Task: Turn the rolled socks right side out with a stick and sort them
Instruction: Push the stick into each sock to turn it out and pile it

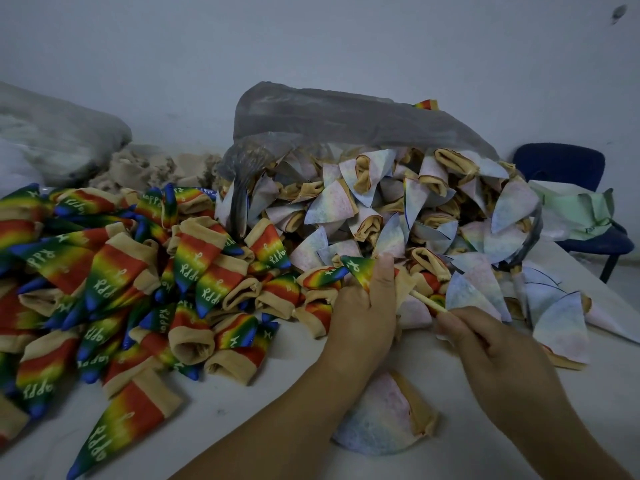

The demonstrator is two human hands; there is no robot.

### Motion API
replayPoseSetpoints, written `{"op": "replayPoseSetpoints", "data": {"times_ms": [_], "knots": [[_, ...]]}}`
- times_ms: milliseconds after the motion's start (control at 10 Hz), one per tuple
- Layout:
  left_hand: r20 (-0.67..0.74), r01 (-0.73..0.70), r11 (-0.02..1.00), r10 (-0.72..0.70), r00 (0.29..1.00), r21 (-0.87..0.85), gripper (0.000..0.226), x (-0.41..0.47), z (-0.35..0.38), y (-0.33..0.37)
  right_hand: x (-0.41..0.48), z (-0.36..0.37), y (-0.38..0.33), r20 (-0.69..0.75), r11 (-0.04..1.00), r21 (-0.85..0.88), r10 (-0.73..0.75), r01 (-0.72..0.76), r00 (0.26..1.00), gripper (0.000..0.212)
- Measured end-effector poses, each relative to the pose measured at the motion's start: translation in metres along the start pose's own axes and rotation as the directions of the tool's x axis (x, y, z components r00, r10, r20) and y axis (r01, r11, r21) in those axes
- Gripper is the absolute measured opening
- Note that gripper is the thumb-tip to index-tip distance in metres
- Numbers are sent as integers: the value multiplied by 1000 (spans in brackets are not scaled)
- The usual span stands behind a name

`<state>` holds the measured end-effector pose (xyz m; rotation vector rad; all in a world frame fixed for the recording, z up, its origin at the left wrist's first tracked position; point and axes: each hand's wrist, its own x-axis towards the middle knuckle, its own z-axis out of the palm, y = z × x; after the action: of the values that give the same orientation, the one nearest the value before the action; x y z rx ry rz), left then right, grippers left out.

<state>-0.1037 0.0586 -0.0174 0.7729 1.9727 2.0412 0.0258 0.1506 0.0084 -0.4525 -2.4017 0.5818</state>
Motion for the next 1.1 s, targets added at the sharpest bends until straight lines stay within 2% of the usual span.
{"op": "replayPoseSetpoints", "data": {"times_ms": [100,200,300,400,500,600,700,800,900,1000,1100], "knots": [[-60,-39,997,43,997,64,58,2,-1,6,-6,16,-8,30,967,190,167,-170,985,30],[-94,-55,996,62,994,73,62,2,-2,4,-10,20,-8,87,945,246,201,-216,976,34],[-84,-49,997,53,995,51,61,2,-6,-5,-2,4,1,148,996,43,71,-79,986,38],[-32,-103,994,104,994,43,62,-1,-6,-10,13,-22,11,182,971,-198,-95,131,979,43],[0,-88,996,88,996,-25,61,-3,-6,-10,18,-36,18,132,950,-248,-160,188,978,36],[-55,-1,998,-2,998,-59,62,1,-5,-10,17,-43,21,228,913,-329,-170,240,959,41],[-51,14,999,-16,999,-30,64,-2,-4,-7,18,-42,19,209,978,-138,-127,158,970,34],[-19,-131,979,135,991,155,61,-5,-5,-5,16,-32,14,175,956,-240,-126,167,976,52],[-21,-29,937,39,999,349,47,-4,-4,-2,12,-25,10,169,958,-280,-19,67,985,50],[-35,-22,959,33,999,282,47,-5,-5,1,5,-9,7,155,979,-203,30,2,987,41],[-52,2,992,4,999,128,46,-8,-4,1,2,5,7,116,990,16,135,-138,984,40]]}}
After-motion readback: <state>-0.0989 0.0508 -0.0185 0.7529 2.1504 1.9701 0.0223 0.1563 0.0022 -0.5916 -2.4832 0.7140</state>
